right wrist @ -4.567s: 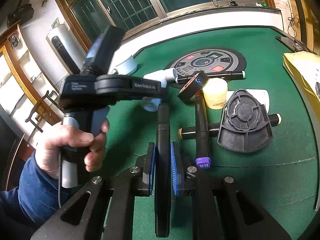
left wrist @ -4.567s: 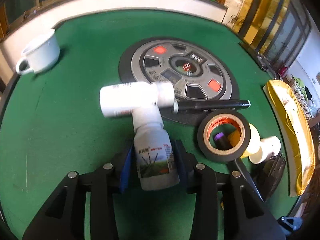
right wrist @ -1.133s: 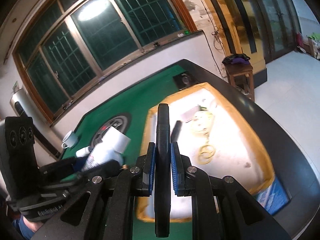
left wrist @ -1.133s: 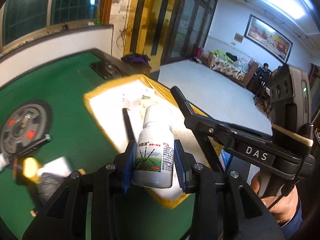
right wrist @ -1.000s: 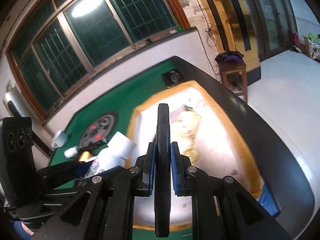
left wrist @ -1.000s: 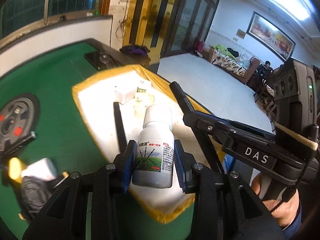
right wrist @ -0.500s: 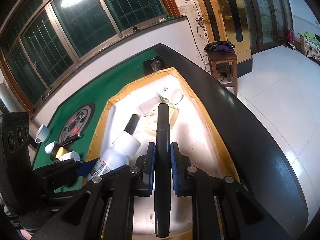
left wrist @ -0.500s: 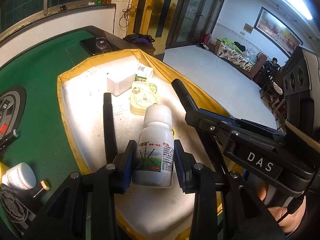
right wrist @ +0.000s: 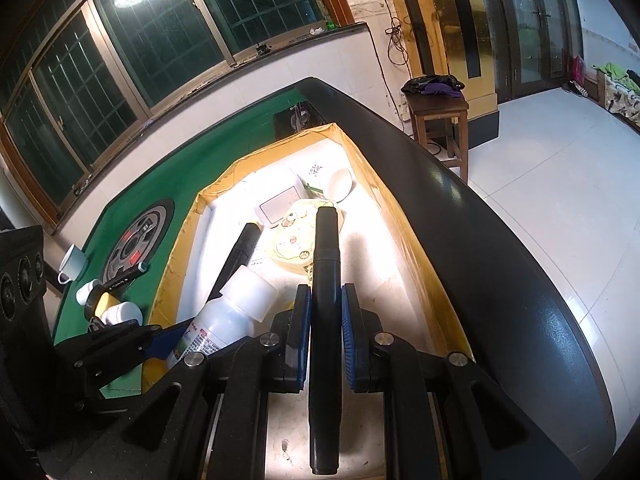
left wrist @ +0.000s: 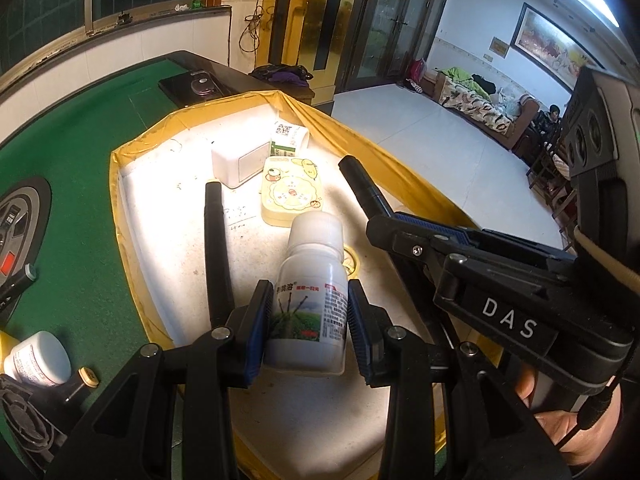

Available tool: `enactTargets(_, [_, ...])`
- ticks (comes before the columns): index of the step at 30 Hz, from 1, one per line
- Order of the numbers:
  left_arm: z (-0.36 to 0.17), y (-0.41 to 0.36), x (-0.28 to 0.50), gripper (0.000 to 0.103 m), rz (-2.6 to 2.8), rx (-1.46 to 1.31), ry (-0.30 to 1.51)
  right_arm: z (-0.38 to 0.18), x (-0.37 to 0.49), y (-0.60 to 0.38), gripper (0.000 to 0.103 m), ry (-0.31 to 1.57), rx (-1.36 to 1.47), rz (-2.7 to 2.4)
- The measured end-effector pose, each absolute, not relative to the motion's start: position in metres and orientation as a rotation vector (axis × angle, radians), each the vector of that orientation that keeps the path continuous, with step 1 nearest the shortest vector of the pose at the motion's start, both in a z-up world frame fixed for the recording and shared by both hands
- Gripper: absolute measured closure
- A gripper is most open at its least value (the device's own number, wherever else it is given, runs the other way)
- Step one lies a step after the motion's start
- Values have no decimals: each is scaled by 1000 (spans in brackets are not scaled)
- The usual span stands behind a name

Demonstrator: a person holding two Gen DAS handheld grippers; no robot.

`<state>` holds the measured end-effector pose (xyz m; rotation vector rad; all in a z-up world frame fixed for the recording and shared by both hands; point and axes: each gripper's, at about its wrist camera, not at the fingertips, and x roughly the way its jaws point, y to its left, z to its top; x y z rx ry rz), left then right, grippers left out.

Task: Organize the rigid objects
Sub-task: 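Lower the bottle and marker into the tray and open both grippers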

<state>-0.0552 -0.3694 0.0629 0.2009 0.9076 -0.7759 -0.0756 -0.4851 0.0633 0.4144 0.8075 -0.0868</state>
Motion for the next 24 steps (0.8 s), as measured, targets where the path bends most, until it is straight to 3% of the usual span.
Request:
enactTargets(10, [77,-368,-71,69,-742,243,814,69,-80,-480,85,797,372,-118])
enactTargets(14, [87,-364,-82,69,-732,251,757,80,-91,-477,64,756,358,-144])
enactTargets(22, [112,-342,-94,68,-691,239,686,103,-112,-462,64,680,352,-152])
enactTargets(24, [118,-330,-92,61,-672,218,692,108,-115,-456,64,663,354,-147])
